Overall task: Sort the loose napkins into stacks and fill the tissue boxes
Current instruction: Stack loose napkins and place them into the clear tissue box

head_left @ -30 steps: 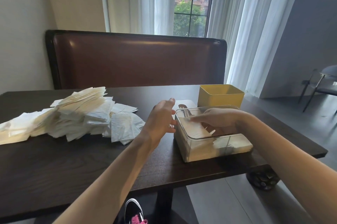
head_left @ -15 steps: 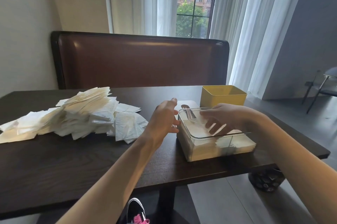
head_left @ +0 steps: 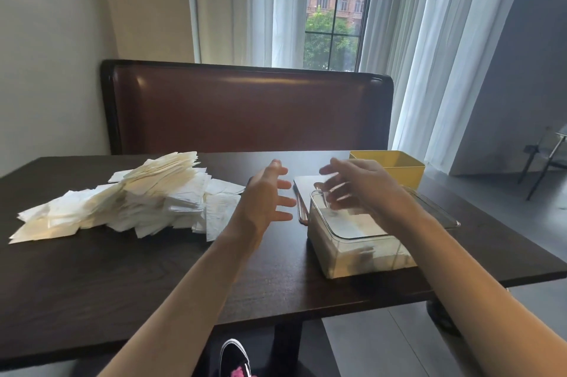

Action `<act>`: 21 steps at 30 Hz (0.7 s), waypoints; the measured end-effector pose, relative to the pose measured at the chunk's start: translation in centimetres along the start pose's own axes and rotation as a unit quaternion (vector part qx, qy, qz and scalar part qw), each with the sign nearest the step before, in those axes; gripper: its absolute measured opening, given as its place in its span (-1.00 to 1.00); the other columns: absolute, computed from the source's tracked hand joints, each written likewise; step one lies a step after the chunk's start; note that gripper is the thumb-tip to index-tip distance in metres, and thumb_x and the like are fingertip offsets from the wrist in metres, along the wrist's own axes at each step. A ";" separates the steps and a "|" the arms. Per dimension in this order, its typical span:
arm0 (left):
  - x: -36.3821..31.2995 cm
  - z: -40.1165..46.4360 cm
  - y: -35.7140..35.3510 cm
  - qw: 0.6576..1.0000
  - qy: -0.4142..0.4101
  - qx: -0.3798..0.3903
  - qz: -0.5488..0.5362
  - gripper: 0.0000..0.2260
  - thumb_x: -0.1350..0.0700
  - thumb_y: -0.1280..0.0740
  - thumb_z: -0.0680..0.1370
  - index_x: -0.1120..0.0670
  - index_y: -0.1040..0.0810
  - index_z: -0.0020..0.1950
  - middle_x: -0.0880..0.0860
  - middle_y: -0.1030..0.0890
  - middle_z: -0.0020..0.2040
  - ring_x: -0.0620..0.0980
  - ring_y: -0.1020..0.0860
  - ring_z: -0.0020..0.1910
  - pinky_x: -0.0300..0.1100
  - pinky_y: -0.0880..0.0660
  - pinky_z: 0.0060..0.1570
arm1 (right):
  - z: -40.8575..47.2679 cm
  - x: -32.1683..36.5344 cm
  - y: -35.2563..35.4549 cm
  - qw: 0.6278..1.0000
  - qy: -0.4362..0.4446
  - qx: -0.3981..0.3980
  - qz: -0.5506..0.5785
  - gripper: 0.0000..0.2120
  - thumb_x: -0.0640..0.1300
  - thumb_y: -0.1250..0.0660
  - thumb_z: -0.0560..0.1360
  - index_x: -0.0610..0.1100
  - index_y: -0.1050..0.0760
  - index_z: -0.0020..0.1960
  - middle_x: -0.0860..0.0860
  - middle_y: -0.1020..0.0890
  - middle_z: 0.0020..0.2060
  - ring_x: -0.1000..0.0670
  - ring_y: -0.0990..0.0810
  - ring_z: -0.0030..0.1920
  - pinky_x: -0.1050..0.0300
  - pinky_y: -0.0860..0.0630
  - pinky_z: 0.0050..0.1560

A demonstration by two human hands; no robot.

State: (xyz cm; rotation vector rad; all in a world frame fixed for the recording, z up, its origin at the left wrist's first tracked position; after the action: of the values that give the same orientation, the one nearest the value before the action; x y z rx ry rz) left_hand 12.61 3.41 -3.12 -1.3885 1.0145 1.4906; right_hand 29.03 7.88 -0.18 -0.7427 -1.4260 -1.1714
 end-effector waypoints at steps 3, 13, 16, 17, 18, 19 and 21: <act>-0.1 0.1 2.4 0.999 -0.012 -0.039 -0.015 -0.59 -0.10 0.00 0.73 0.11 -0.50 0.30 0.12 -0.58 0.17 0.11 -0.62 0.02 -0.08 -0.58 -0.11 | -1.3 1.7 -2.8 0.991 0.083 -0.032 0.101 -0.73 -0.08 -0.19 0.66 -0.23 -0.59 0.07 -0.14 -0.65 -0.22 -0.04 -0.64 -0.28 0.21 -0.63 -0.24; 3.0 1.0 11.3 0.989 0.010 -0.147 -0.030 -0.51 -0.15 0.03 0.72 0.13 -0.57 0.21 0.13 -0.65 0.08 0.11 -0.63 0.02 -0.07 -0.58 -0.12 | 2.6 -1.3 -14.0 0.996 0.032 -0.026 0.078 -0.80 -0.04 -0.21 0.62 -0.07 -0.59 0.02 -0.01 -0.67 -0.08 -0.02 -0.64 0.03 0.00 -0.57 0.20; 4.4 1.6 12.9 0.990 0.013 -0.143 -0.003 -0.49 -0.19 0.03 0.71 0.12 -0.57 0.21 0.12 -0.65 0.09 0.08 -0.62 0.04 -0.05 -0.57 -0.09 | 5.2 -3.2 -15.6 0.999 0.004 -0.032 0.002 -0.75 -0.11 -0.21 0.60 -0.22 -0.60 0.10 -0.09 -0.66 -0.02 -0.10 -0.59 0.05 -0.11 -0.52 0.23; 4.9 1.9 13.3 0.991 0.014 -0.136 0.007 -0.49 -0.19 0.03 0.71 0.11 -0.57 0.21 0.11 -0.64 0.11 0.06 -0.61 0.05 -0.04 -0.56 -0.05 | 6.0 -3.7 -16.2 0.999 0.007 -0.028 -0.032 -0.75 -0.15 -0.23 0.59 -0.26 -0.60 0.10 -0.11 -0.66 -0.02 -0.13 -0.58 0.05 -0.08 -0.52 0.18; 5.2 2.1 13.5 0.992 0.015 -0.127 0.016 -0.50 -0.20 0.03 0.70 0.10 -0.57 0.21 0.10 -0.64 0.13 0.05 -0.60 0.07 -0.02 -0.55 0.00 | 6.7 -4.1 -16.5 0.998 0.012 -0.022 -0.063 -0.79 -0.18 -0.24 0.58 -0.25 -0.61 0.07 -0.08 -0.64 -0.05 -0.11 -0.57 0.03 -0.01 -0.52 0.09; 5.6 2.3 13.6 0.993 0.018 -0.117 0.024 -0.50 -0.20 0.02 0.70 0.09 -0.57 0.22 0.09 -0.63 0.15 0.03 -0.59 0.09 0.01 -0.54 0.04 | 7.5 -4.5 -16.8 0.996 0.019 -0.013 -0.089 -0.83 -0.19 -0.27 0.57 -0.21 -0.62 0.04 -0.05 -0.61 -0.07 -0.08 -0.55 0.02 0.06 -0.50 0.02; 6.2 2.9 13.7 0.994 0.022 -0.105 0.027 -0.51 -0.21 0.00 0.69 0.09 -0.58 0.23 0.09 -0.62 0.17 0.03 -0.57 0.14 0.05 -0.56 0.05 | 9.3 -5.6 -17.6 0.992 0.020 0.012 -0.127 -0.77 -0.17 -0.34 0.55 -0.18 -0.59 0.18 -0.06 -0.62 0.09 -0.08 -0.55 0.14 0.09 -0.49 0.11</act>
State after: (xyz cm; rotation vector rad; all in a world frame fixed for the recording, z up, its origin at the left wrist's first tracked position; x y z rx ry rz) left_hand -1.48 2.06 -8.86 -1.5579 0.9498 1.6506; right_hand 10.95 11.89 -9.30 -0.5274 -1.5297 -1.3530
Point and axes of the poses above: each hand's wrist, its own z-axis towards the middle knuckle, its own y-axis out of the back of the hand, x = y × z, the point moved 5 cm from there along z, towards the middle knuckle
